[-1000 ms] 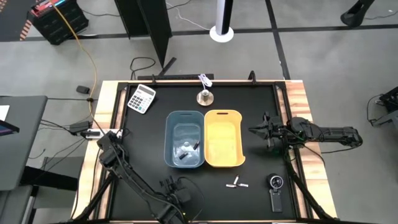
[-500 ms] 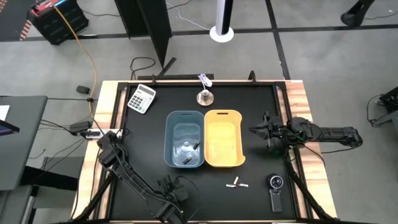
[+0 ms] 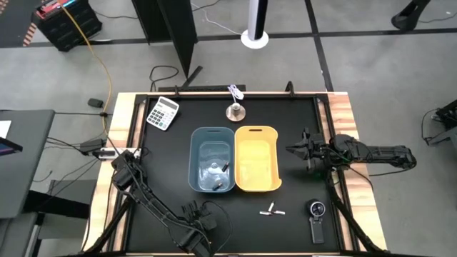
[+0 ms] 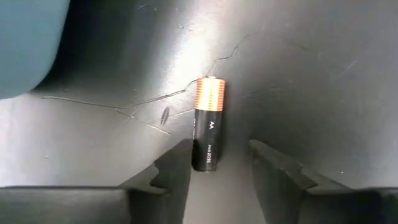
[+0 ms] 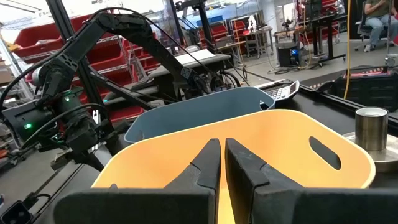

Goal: Sort batteries
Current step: Put the black battery into the blue bin

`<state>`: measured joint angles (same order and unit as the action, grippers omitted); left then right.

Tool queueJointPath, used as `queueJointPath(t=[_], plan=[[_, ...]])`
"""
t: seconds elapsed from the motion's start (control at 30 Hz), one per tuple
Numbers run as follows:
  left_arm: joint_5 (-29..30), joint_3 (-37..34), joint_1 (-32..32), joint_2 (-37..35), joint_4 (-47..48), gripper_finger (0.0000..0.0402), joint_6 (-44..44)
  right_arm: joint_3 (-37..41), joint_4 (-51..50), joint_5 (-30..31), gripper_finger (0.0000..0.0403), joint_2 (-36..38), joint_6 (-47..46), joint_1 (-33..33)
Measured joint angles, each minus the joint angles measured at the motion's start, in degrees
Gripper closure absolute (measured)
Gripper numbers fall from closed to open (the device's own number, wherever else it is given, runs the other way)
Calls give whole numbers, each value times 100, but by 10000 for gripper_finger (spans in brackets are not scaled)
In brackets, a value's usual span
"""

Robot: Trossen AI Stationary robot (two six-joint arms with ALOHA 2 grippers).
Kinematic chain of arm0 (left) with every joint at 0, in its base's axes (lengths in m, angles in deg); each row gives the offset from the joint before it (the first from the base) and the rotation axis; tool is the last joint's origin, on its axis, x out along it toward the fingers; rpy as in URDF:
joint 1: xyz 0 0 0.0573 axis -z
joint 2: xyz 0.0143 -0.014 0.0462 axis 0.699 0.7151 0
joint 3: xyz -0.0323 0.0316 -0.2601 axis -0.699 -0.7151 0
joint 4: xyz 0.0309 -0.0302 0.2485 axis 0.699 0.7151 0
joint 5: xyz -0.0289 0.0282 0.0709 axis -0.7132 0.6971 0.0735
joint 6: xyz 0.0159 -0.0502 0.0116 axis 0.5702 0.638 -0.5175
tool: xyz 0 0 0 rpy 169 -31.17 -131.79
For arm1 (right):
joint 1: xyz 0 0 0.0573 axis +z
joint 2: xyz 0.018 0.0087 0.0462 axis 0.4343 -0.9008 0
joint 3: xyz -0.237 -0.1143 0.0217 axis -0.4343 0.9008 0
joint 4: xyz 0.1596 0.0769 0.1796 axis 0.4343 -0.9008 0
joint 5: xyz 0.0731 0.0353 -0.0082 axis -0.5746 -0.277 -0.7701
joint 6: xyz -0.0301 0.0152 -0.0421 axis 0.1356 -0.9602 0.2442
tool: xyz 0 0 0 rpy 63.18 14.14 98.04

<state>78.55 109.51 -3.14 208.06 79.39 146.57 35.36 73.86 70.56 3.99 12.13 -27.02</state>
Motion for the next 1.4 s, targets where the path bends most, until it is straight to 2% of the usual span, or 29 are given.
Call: queueJointPath(t=[0.23,0.5,1.4], plan=[[-31,-119,-8,2,-173,310,65,0,0,0,360,2,2,0],[-26,-121,-8,4,-167,349,80,0,0,0,360,1,2,0],[-24,-137,-4,-223,-46,353,174,0,-2,-1,360,0,4,0]])
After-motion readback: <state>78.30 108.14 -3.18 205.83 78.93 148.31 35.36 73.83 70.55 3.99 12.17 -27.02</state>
